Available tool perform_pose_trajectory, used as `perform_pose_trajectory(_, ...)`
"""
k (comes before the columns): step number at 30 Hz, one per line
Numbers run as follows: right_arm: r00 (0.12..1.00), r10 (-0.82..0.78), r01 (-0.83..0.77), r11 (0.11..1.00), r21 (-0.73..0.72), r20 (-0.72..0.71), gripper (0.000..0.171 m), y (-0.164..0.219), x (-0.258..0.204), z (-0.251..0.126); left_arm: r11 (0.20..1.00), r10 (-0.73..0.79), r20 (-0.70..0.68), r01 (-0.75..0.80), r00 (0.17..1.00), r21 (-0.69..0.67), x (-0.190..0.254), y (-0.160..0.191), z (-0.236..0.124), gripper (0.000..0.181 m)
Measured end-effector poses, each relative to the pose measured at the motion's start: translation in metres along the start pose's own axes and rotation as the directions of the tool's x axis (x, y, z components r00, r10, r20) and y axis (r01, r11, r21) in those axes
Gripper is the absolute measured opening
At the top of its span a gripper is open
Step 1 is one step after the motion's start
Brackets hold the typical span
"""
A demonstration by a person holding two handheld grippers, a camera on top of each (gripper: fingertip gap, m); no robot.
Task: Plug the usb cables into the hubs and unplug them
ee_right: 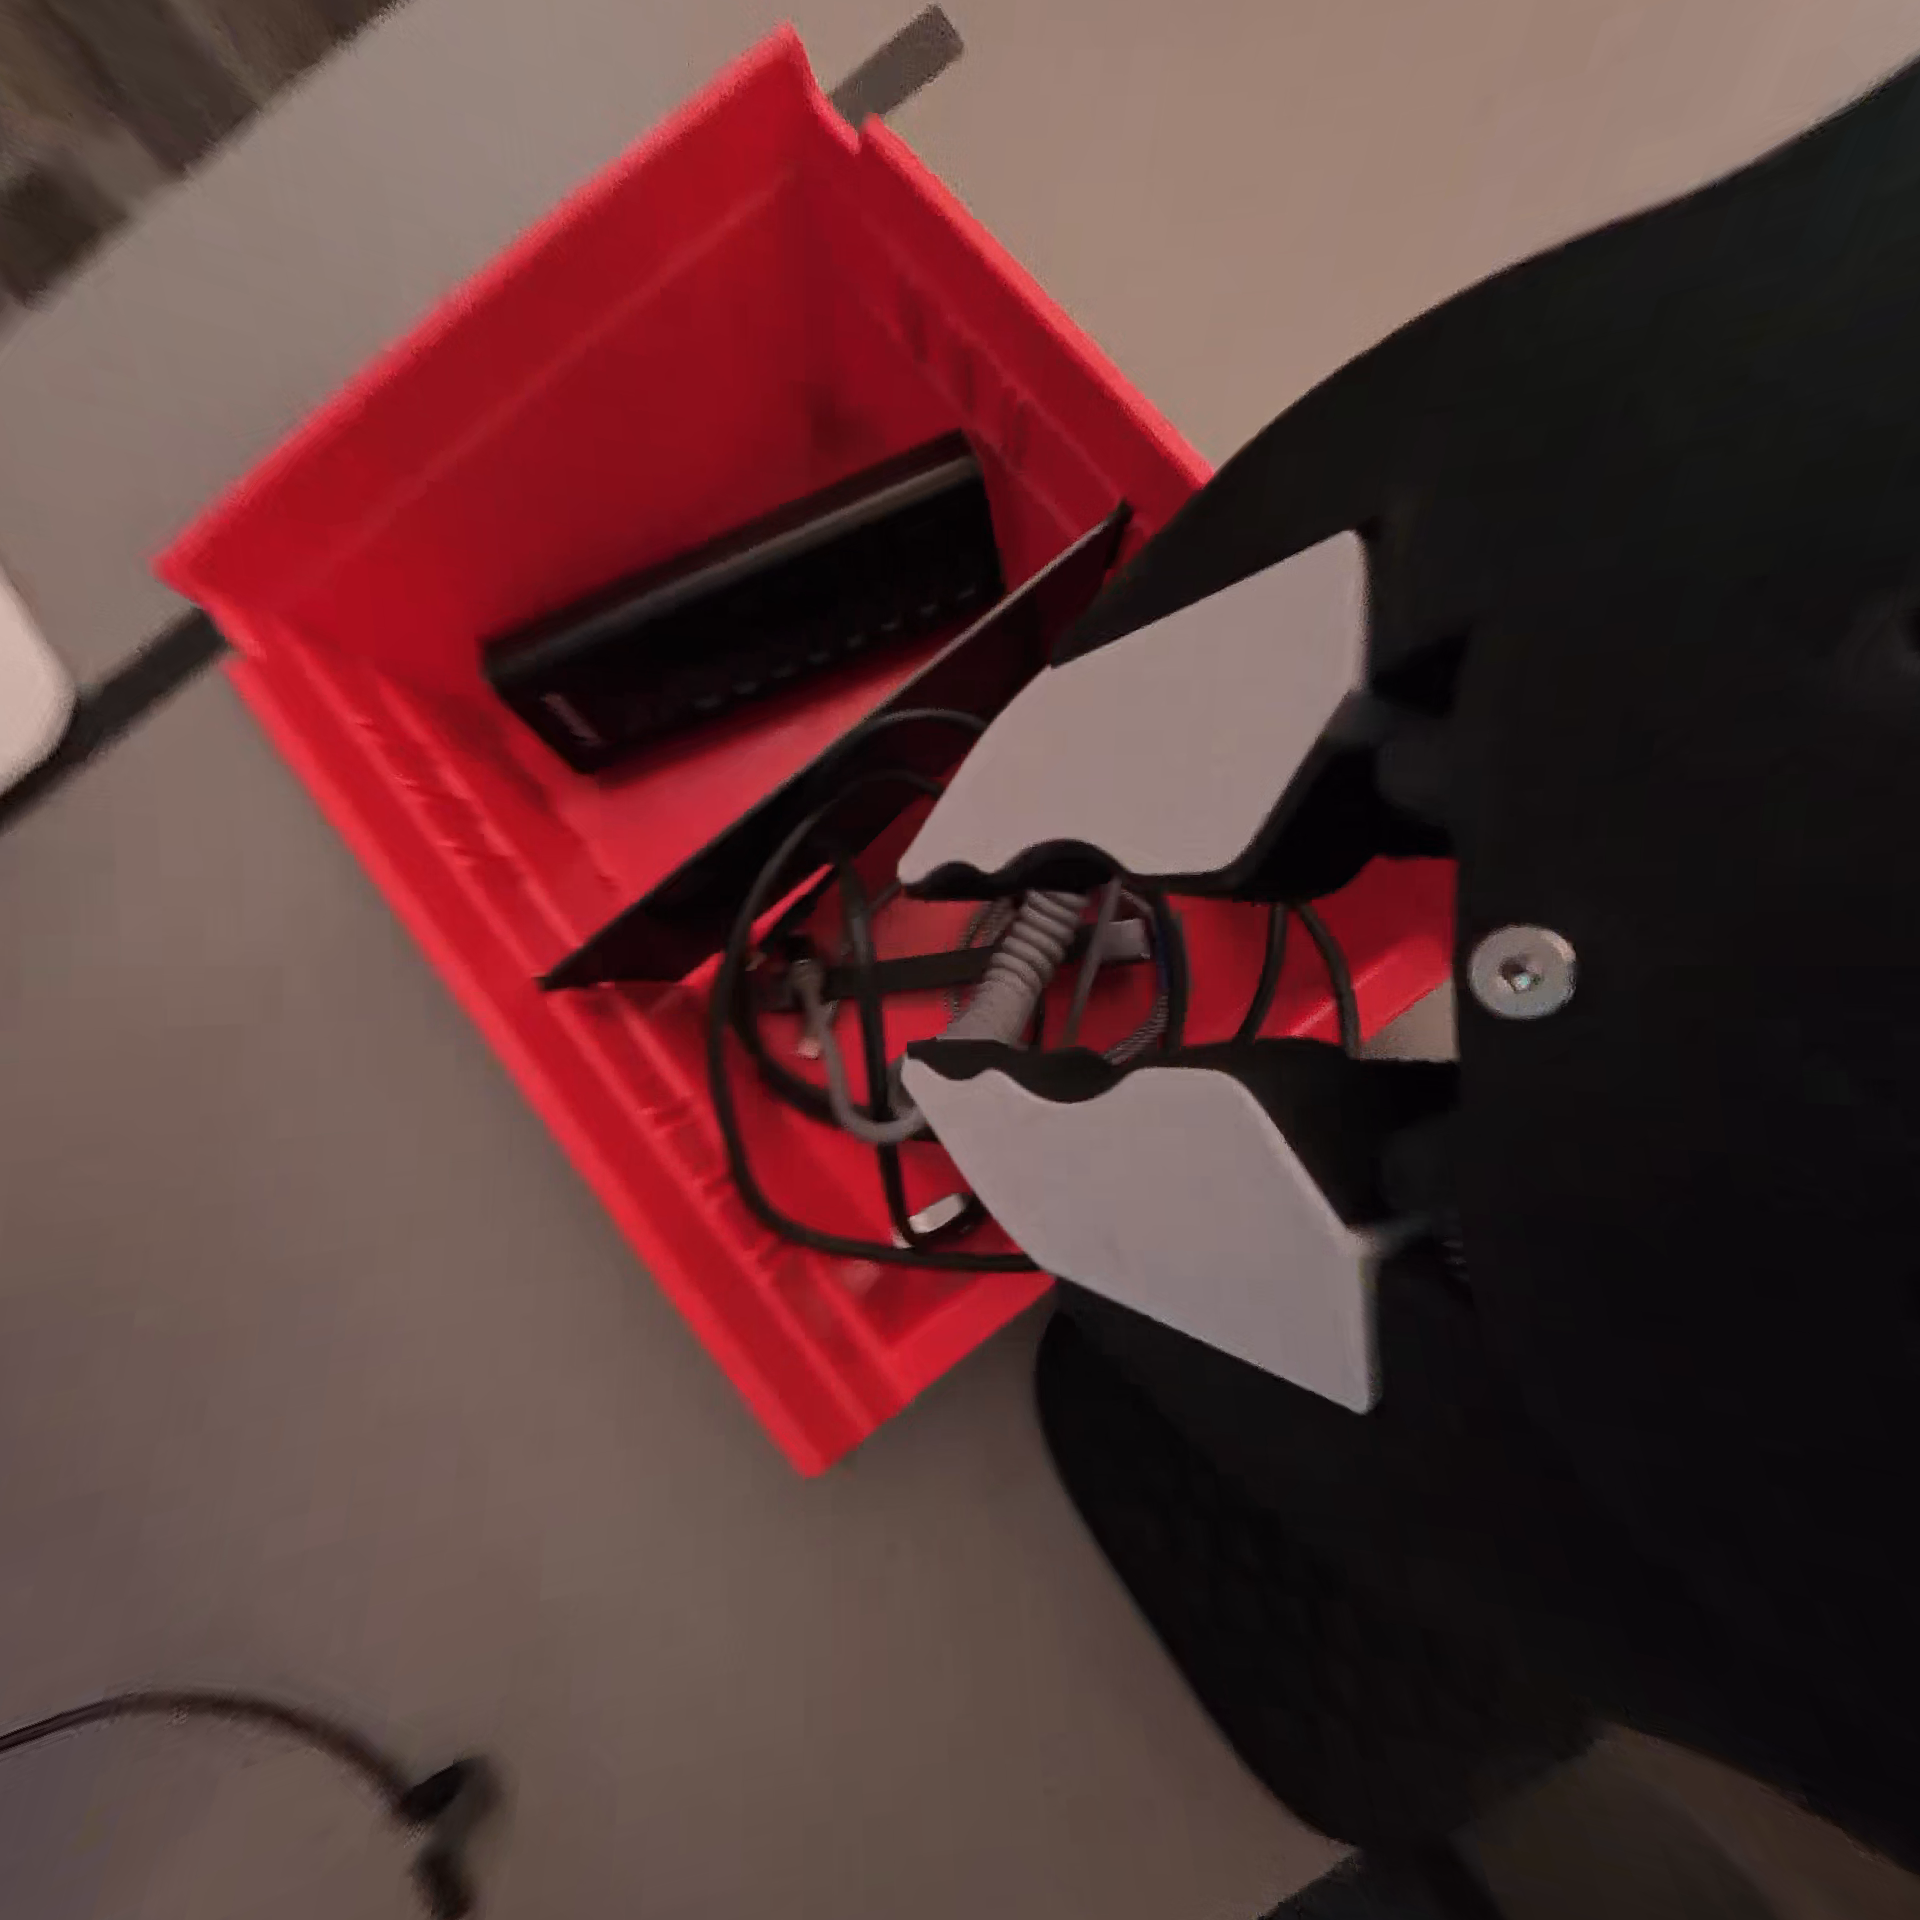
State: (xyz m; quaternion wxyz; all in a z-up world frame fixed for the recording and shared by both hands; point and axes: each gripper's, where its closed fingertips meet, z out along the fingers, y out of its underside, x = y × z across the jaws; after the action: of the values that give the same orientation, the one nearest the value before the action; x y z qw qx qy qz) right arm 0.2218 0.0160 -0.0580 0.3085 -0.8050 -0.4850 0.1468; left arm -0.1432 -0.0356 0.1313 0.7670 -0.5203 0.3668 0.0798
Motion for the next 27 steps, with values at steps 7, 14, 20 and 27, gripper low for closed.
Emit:
perform_pose_trajectory(7,0.987,-0.136,0.112,0.962,-0.249,-0.08,0.021,0.035,-0.006,0.043,0.99,-0.13,-0.084,0.134,0.988,0.045,0.007,-0.007,-0.001,0.035)
perform_pose_trajectory(14,0.959,-0.071,-0.013,0.956,-0.294,-0.276,0.021,0.034,0.012,0.024,0.949,-0.281,-0.222,0.304,0.934,0.079,0.021,-0.016,-0.001,0.035)
perform_pose_trajectory(20,0.903,-0.149,0.299,0.892,0.339,-0.404,0.057,-0.127,-0.077,-0.033,0.846,-0.422,-0.515,0.529,0.746,0.073,0.06,-0.038,-0.002,0.035)
perform_pose_trajectory(27,0.86,-0.449,0.5,0.643,0.58,-0.242,0.061,-0.22,-0.199,-0.031,0.838,-0.381,-0.683,0.544,0.623,0.028,0.099,-0.053,-0.012,0.036)
